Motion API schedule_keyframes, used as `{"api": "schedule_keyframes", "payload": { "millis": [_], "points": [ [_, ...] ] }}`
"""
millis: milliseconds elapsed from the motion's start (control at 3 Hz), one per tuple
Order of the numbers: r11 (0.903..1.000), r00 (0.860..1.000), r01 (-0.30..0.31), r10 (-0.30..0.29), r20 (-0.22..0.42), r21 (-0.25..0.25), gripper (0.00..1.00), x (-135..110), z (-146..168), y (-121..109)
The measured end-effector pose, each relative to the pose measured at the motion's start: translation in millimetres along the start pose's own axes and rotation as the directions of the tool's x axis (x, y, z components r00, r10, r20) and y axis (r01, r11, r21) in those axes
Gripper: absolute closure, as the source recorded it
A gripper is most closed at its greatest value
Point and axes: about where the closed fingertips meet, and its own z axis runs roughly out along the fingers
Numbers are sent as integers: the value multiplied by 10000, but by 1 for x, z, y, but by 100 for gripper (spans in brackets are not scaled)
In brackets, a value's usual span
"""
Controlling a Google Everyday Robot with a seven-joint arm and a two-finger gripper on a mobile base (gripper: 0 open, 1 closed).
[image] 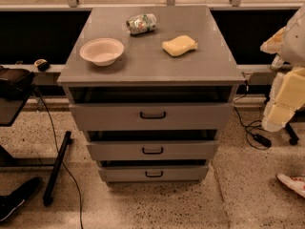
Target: Open bottom drawer
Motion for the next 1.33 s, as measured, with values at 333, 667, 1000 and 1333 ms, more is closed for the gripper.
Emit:
{"api": "schedule_keyframes", "payload": {
  "millis": [333,667,1000,1333],
  "points": [
    [10000,10000,0,0,1,0,0,0,0,0],
    [9989,9980,-256,279,570,-391,0,7,43,1],
    [9841,9725,-534,897,2150,-1692,0,13,134,39],
    [9474,9251,-366,1525,3478,-3181,0,17,215,99]
  ]
}}
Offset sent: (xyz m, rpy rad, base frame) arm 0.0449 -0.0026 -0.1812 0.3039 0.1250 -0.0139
